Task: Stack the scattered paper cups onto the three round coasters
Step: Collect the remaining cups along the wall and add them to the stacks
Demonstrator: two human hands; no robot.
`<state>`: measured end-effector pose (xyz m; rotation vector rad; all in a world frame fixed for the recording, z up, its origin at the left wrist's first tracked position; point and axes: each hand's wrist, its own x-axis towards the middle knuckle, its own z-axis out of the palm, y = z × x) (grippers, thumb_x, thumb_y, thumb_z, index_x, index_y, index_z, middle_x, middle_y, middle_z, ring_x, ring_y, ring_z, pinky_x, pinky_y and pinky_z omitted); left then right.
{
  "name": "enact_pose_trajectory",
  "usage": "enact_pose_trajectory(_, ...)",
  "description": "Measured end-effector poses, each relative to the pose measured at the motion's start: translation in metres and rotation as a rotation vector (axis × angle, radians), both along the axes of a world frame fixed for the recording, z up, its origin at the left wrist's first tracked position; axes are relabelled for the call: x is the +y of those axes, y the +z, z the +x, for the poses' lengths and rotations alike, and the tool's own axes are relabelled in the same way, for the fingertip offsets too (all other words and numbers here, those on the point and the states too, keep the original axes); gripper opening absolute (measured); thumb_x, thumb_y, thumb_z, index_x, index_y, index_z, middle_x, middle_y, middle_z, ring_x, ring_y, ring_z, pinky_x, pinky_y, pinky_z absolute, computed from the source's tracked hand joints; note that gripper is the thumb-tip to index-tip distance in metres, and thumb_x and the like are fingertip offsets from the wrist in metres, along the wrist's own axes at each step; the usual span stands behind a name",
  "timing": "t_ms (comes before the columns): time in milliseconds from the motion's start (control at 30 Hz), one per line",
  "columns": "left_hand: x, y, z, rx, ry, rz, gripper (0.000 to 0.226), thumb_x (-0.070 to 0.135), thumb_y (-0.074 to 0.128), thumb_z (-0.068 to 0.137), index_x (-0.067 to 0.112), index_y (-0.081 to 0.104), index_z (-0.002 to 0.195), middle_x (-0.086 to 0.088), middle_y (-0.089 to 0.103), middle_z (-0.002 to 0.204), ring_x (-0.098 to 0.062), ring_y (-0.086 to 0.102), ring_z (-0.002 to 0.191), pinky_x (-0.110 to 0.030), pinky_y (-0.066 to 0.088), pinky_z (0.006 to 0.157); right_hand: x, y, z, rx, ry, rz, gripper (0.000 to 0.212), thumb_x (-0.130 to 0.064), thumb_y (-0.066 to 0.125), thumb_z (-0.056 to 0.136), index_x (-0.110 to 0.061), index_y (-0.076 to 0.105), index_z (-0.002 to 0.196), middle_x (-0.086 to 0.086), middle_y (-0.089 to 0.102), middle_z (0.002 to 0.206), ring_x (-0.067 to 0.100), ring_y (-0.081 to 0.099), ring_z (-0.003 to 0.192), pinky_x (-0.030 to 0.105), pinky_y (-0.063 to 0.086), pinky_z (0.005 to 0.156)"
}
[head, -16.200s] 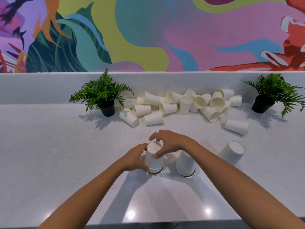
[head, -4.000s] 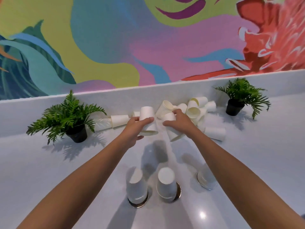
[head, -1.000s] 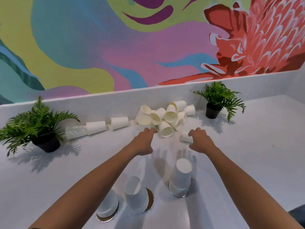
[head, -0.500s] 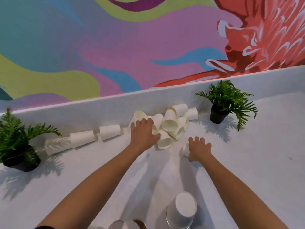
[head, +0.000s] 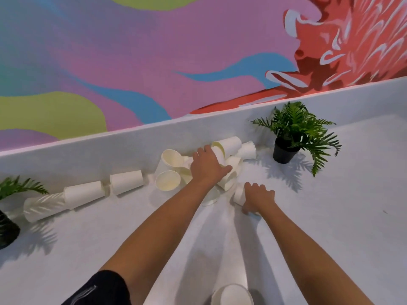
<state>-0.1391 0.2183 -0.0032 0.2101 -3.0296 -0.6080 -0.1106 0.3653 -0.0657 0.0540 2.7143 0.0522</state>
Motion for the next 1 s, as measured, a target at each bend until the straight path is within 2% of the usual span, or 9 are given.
enact_pose_trajectory(133,0.009,-0.006,-0.008,-0.019,0.039,0.017,0.085,0.059,0.072,0.071,0.011,0.035,0.131,-0.01,0.047,0.13,-0.028,0.047,0.119,-0.036,0.047,0.087,0.003,-0.001,0.0,0.021,-0.008,-0.027,0.064,-0.034,0.067,0.078,-0.018,0.036,0.132,0.005,0.048,0.128,0.027,0.044,0.12,0.04,0.037,0.094)
enact_pose_trajectory(233,0.012,-0.01,-0.009,-0.029,0.058,0.036,0.08,0.051,0.074,0.072,0.009,0.036,0.128,-0.012,0.048,0.128,-0.028,0.048,0.117,-0.035,0.046,0.086,0.009,0.001,-0.003,0.059,-0.081,-0.158,0.066,-0.039,0.07,0.075,-0.017,0.039,0.128,0.005,0.053,0.122,0.026,0.051,0.113,0.038,0.041,0.087)
enact_pose_trajectory(333,0.009,-0.012,-0.009,-0.043,0.085,0.074,0.08,0.049,0.078,0.068,0.009,0.038,0.126,-0.012,0.05,0.125,-0.028,0.05,0.114,-0.035,0.047,0.087,0.015,0.014,-0.009,0.095,-0.201,-0.417,0.072,-0.043,0.076,0.072,-0.014,0.042,0.128,0.007,0.057,0.121,0.027,0.056,0.106,0.035,0.046,0.08)
enact_pose_trajectory(467,0.007,-0.013,-0.004,-0.065,0.093,0.086,0.087,0.052,0.08,0.063,0.01,0.038,0.127,-0.011,0.054,0.122,-0.028,0.053,0.112,-0.036,0.048,0.085,0.009,0.032,-0.014,0.24,-0.334,-0.767,0.063,-0.036,0.078,0.072,-0.014,0.046,0.123,0.003,0.056,0.11,0.022,0.054,0.095,0.031,0.045,0.07)
enact_pose_trajectory(567,0.012,-0.015,-0.002,-0.084,0.051,0.057,0.094,0.059,0.076,0.058,0.009,0.039,0.127,-0.009,0.057,0.118,-0.03,0.058,0.108,-0.038,0.047,0.082,0.004,0.038,-0.016,0.315,-0.382,-0.917,0.067,-0.039,0.079,0.069,-0.017,0.05,0.125,0.0,0.058,0.115,0.021,0.056,0.102,0.032,0.048,0.076)
enact_pose_trajectory(667,0.011,-0.014,0.001,-0.111,0.06,0.082,0.093,0.053,0.078,0.061,0.008,0.036,0.129,-0.009,0.058,0.118,-0.031,0.057,0.109,-0.038,0.047,0.083,0.003,0.042,-0.016,0.398,-0.415,-1.012,0.066,-0.04,0.079,0.07,-0.017,0.049,0.124,0.001,0.058,0.115,0.022,0.058,0.105,0.036,0.051,0.08)
enact_pose_trajectory(767,0.003,-0.009,0.006,-0.089,0.062,0.115,0.091,0.048,0.081,0.063,0.009,0.033,0.129,-0.011,0.059,0.118,-0.03,0.056,0.11,-0.038,0.048,0.083,0.001,0.048,-0.018,0.512,-0.562,-1.341,0.06,-0.042,0.078,0.071,-0.02,0.051,0.119,0.005,0.063,0.115,0.021,0.063,0.1,0.044,0.055,0.085)
enact_pose_trajectory(867,-0.009,-0.004,0.016,-0.073,0.011,0.157,0.099,0.046,0.081,0.065,0.009,0.025,0.139,-0.012,0.056,0.125,-0.03,0.055,0.114,-0.038,0.049,0.087,-0.009,0.06,-0.022,0.538,-0.723,-1.731,0.04,-0.031,0.069,0.087,-0.024,0.044,0.117,0.001,0.06,0.111,0.015,0.06,0.097,0.045,0.053,0.09)
enact_pose_trajectory(1000,-0.024,0.002,0.032,-0.076,-0.066,0.267,0.088,0.043,0.083,0.065,0.014,0.034,0.132,-0.007,0.056,0.123,-0.026,0.058,0.109,-0.032,0.047,0.081,-0.031,0.069,-0.028,0.515,-0.727,-1.916,0.037,-0.028,0.062,0.093,-0.027,0.04,0.123,-0.008,0.056,0.107,0.011,0.058,0.099,0.041,0.053,0.084)
